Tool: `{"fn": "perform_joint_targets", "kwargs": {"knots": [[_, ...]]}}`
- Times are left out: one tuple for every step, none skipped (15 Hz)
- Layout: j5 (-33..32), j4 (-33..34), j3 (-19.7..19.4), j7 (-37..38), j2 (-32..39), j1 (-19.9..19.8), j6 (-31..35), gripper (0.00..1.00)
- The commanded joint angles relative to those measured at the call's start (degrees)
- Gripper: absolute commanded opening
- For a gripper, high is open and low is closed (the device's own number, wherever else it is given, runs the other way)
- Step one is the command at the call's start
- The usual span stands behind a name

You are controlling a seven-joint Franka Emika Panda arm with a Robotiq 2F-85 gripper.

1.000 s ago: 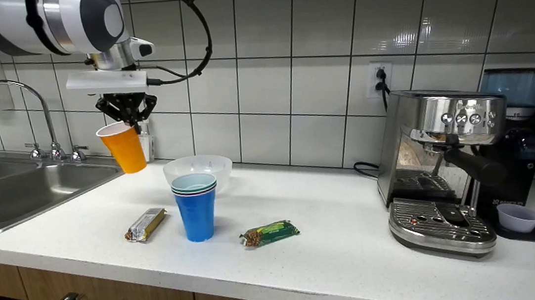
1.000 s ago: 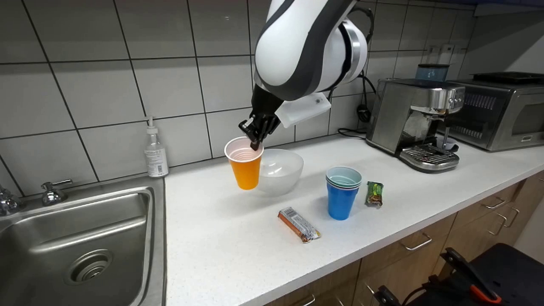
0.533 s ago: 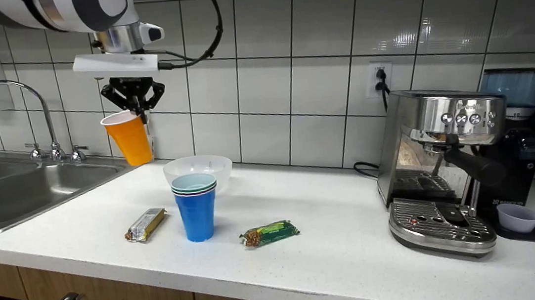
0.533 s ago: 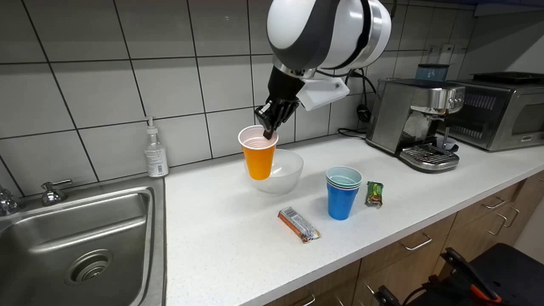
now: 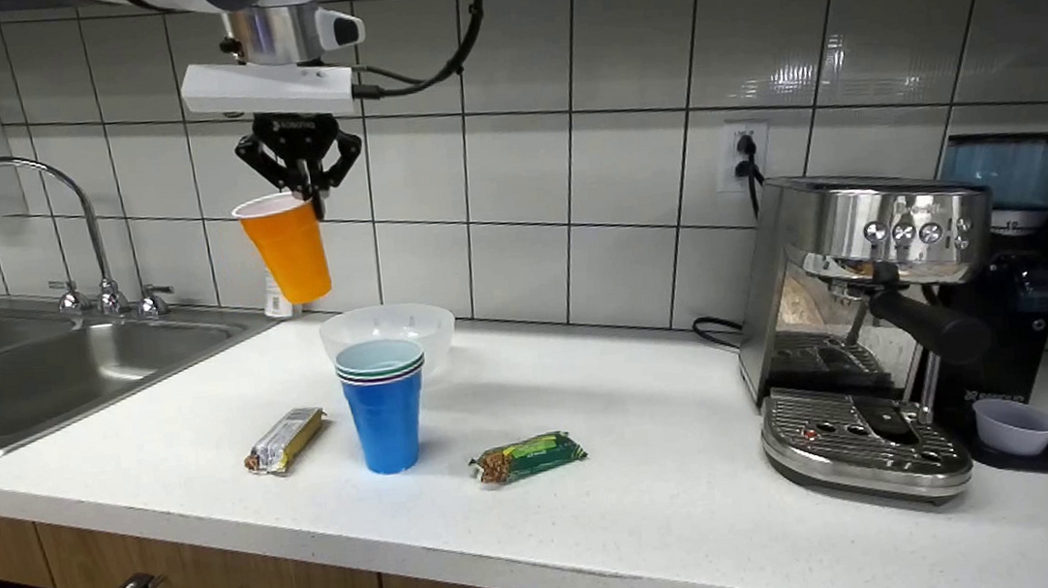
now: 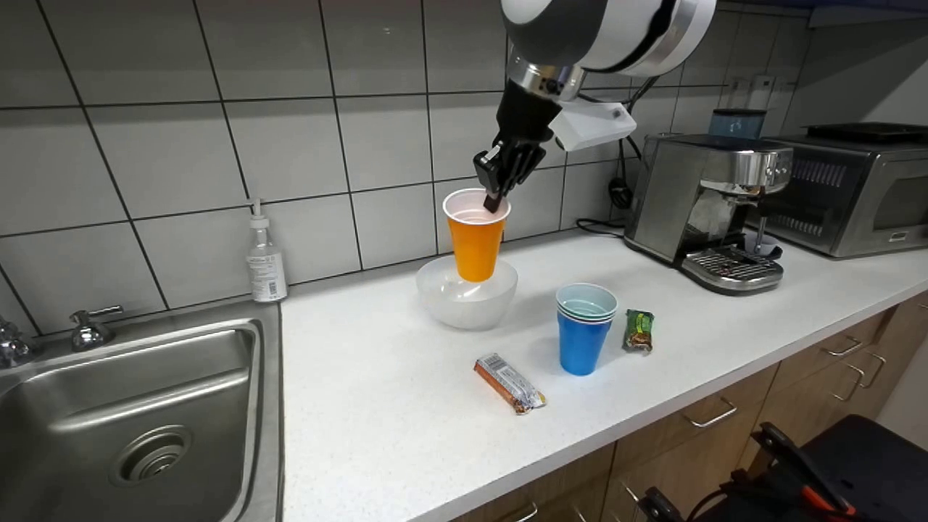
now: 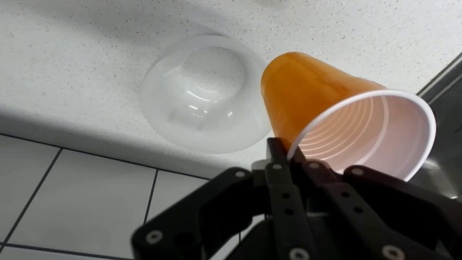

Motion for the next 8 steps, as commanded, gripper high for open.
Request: {"fn": "perform_joint_targets", "kwargs": {"knots": [[0.4,-1.1,-1.3,-0.5,-3.1,-1.2,-2.5,0.01],[0.3,-1.2,-1.7,-0.2,-3.5,-1.5,-2.8,0.01],[-0.1,-1.2,-1.9,0.2,-3.8,-1.9,-3.3,0.01],[0.2,-1.2,-2.3,0.1,-4.1,-2.0,-3.7,0.01],[0.1,-1.2,-2.6,0.1,-4.5,-2.3,-4.4,0.01],[0.0,-1.3,-2.9,0.2,-4.8,-2.5,-5.1,0.01],[-0.2,-1.3,-3.1,0.4,-5.2,-2.8,-5.8,0.01],[0.0,-1.4,-3.5,0.3,-5.7,-3.0,-6.7,0.01]]}}
